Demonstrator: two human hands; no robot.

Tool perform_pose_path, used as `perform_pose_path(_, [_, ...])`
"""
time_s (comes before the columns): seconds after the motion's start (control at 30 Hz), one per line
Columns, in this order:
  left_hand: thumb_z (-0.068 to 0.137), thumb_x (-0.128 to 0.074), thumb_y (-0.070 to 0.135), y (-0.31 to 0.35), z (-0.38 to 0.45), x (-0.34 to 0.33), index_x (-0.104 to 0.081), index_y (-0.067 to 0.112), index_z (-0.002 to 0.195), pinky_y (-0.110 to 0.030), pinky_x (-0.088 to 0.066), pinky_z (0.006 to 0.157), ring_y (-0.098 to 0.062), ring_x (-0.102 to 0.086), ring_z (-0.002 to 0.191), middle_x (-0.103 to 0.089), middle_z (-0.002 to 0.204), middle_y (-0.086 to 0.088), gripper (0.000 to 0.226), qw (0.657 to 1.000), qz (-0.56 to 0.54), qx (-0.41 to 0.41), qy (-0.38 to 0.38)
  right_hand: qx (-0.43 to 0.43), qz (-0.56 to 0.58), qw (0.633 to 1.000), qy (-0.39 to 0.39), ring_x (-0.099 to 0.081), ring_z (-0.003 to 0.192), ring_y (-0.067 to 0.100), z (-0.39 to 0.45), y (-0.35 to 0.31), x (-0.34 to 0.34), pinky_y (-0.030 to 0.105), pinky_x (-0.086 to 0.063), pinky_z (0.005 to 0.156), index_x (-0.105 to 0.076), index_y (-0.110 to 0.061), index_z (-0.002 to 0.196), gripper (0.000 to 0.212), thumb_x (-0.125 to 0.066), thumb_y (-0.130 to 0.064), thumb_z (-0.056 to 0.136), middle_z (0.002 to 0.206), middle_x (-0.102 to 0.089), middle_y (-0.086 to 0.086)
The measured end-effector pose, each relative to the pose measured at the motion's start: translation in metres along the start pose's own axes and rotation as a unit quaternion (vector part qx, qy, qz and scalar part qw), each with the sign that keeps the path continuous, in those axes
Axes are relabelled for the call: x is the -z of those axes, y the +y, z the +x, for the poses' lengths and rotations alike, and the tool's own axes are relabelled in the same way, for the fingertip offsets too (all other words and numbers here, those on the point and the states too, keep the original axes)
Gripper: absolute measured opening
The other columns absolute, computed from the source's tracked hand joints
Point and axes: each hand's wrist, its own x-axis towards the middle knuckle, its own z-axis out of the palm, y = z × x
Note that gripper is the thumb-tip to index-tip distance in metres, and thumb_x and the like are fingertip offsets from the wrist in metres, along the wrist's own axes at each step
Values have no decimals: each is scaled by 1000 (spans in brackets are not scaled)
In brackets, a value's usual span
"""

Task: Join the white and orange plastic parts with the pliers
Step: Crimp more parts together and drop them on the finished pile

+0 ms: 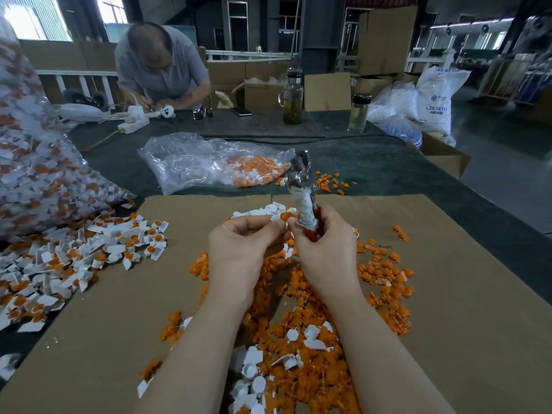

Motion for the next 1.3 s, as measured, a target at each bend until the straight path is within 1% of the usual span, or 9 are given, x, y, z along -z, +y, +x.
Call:
perform_pose_path(0.2, [79, -78, 3, -2, -2, -1, -75, 7, 83, -24, -59, 64, -20, -75, 73, -76, 74, -7, 5, 999, 42, -34, 5, 8, -7, 1000, 3, -59, 70, 6, -1, 0, 0, 22, -47, 59, -59, -24, 92, 13, -71, -20, 87, 77, -61, -14])
perform_pose_path(0.3, [78, -80, 6, -2, -1, 0, -76, 10, 82, -27, -60, 67, -20, -75, 73, -76, 74, -6, 7, 994, 87, -58, 13, 8, -11, 1000, -2, -61, 74, 6, -1, -2, 1, 26, -53, 63, -58, -26, 93, 16, -70, -18, 87, 81, -62, -14])
perform_pose_path(0.43, [76, -83, 8, -1, -2, 0, -75, 16, 77, -21, -57, 62, -17, -74, 69, -75, 72, -3, 11, 989, 123, -79, 26, 8, -27, 1000, -9, -62, 75, 9, 0, -3, 3, 32, -56, 65, -59, -25, 94, 16, -71, -17, 86, 83, -65, -11])
perform_pose_path(0.6, [74, -85, 14, 0, 0, 1, -75, 22, 76, -27, -59, 67, -17, -73, 71, -74, 71, 1, 13, 981, 164, -90, 45, 14, -43, 999, -11, -61, 72, 8, 0, -3, 3, 26, -49, 60, -57, -26, 91, 17, -71, -19, 86, 79, -63, -12])
perform_pose_path(0.67, [74, -85, 15, 0, 1, 0, -75, 24, 74, -27, -58, 67, -16, -72, 69, -74, 69, 3, 14, 979, 175, -98, 46, 11, -46, 999, -12, -62, 74, 10, 0, -3, 3, 28, -51, 62, -60, -23, 93, 14, -71, -19, 85, 82, -65, -9])
perform_pose_path(0.87, [74, -85, 17, 0, -1, 0, -75, 25, 76, -12, -52, 60, 1, -67, 65, -72, 69, 13, 13, 966, 222, -126, 43, 22, -54, 998, -4, -62, 74, 11, -1, -5, 4, 31, -53, 63, -62, -20, 92, 12, -71, -18, 84, 81, -66, -7])
perform_pose_path(1.03, [74, -86, 17, 0, 0, 1, -73, 29, 74, -16, -53, 61, -3, -69, 67, -73, 70, 10, 17, 969, 211, -116, 46, 15, -45, 999, -13, -61, 72, 10, -1, -5, 3, 29, -50, 61, -63, -18, 93, 12, -71, -18, 85, 79, -65, -9])
perform_pose_path(1.2, [75, -84, 15, 1, 0, 1, -71, 30, 71, -7, -45, 52, 4, -62, 59, -70, 67, 17, 20, 966, 226, -122, 38, 21, -57, 998, -29, -62, 79, 9, 1, -6, 5, 29, -53, 67, -67, -19, 103, 18, -70, -21, 86, 85, -66, -11])
perform_pose_path(1.3, [77, -83, 15, 1, 1, 2, -70, 29, 70, -8, -44, 50, 5, -60, 57, -69, 66, 20, 20, 966, 233, -111, 31, 20, -69, 996, -51, -63, 84, 11, 3, -6, 8, 32, -54, 70, -68, -19, 108, 22, -69, -20, 86, 89, -68, -9])
